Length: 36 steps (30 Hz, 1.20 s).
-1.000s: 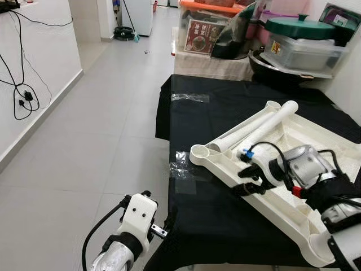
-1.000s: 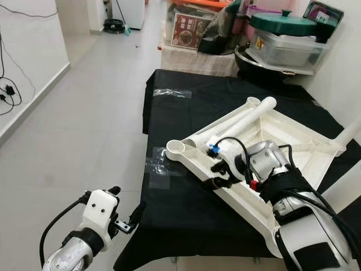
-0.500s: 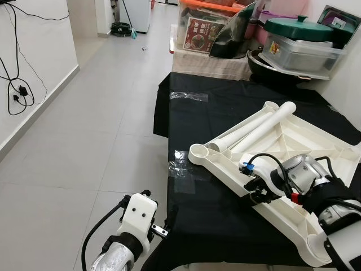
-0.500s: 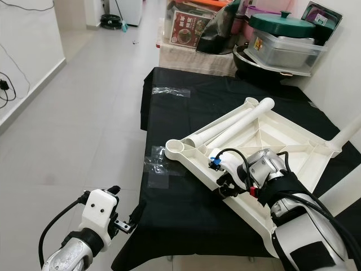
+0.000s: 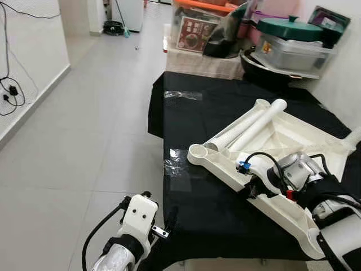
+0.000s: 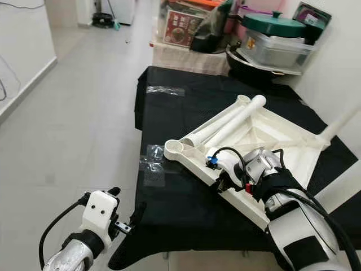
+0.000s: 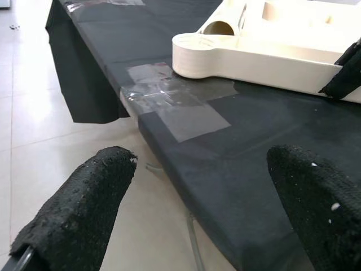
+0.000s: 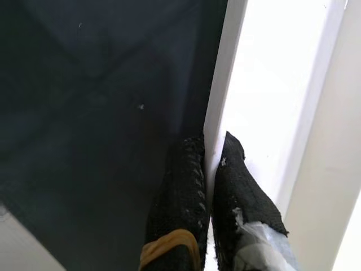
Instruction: Building children table
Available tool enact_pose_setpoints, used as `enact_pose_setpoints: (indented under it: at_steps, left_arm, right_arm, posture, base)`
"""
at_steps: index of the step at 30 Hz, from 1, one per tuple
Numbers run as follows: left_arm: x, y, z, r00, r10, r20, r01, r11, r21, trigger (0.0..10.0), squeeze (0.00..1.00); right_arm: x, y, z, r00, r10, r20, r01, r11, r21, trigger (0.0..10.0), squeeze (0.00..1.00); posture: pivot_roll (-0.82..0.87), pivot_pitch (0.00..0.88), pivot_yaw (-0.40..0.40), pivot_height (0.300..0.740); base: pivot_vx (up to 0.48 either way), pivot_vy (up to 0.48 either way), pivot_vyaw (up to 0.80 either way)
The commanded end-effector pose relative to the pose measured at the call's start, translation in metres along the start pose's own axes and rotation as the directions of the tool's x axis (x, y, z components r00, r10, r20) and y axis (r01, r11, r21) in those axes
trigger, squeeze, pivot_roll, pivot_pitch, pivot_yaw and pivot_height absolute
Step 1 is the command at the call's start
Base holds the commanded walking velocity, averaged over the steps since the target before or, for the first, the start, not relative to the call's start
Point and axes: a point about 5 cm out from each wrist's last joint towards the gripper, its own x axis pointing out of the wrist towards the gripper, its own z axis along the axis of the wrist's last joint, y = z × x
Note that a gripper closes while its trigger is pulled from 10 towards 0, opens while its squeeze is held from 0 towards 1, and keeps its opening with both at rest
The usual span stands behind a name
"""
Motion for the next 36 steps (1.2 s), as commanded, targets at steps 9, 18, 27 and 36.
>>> enact_pose_setpoints:
  at_steps: [9,18,27,36]
  left_arm:
    - [-0.001,-0.002,0.003,1.000,-0.009,-0.002,0.009,1.000,-0.011,10.0,0.00]
    - [0.000,-0.001,0.003,1.000,-0.010,-0.009,0.010,1.000,-0.010,10.0,0.00]
    - [0.000,-0.001,0.003,1.000,-0.012,-0.013,0.012,1.000,-0.010,10.0,0.00]
    - [0.000,-0.001,0.002,1.000,-0.013,-0.017,0.012,1.000,-0.011,10.0,0.00]
  right_arm:
    - [-0.006,0.013,0.013,0.990,0.139,-0.016,-0.136,0.930,-0.341,0.0,0.00]
    - [-0.018,0.013,0.002,0.977,0.179,-0.116,-0.213,0.849,-0.483,0.0,0.00]
    - [-0.025,0.011,-0.024,0.954,0.163,-0.253,-0.283,0.775,-0.565,0.0,0.00]
    - [-0.025,0.009,-0.029,0.961,0.130,-0.246,-0.261,0.721,-0.641,0.0,0.00]
  posture:
    - [0.03,0.031,-0.177,0.740]
    - [0.03,0.034,-0.174,0.740]
    - [0.03,0.033,-0.171,0.740]
    - [0.04,0.033,-0.172,0.740]
  base:
    - [0.000,0.000,0.00]
    - [0.000,0.000,0.00]
    - [0.000,0.000,0.00]
    - [0.000,0.000,0.00]
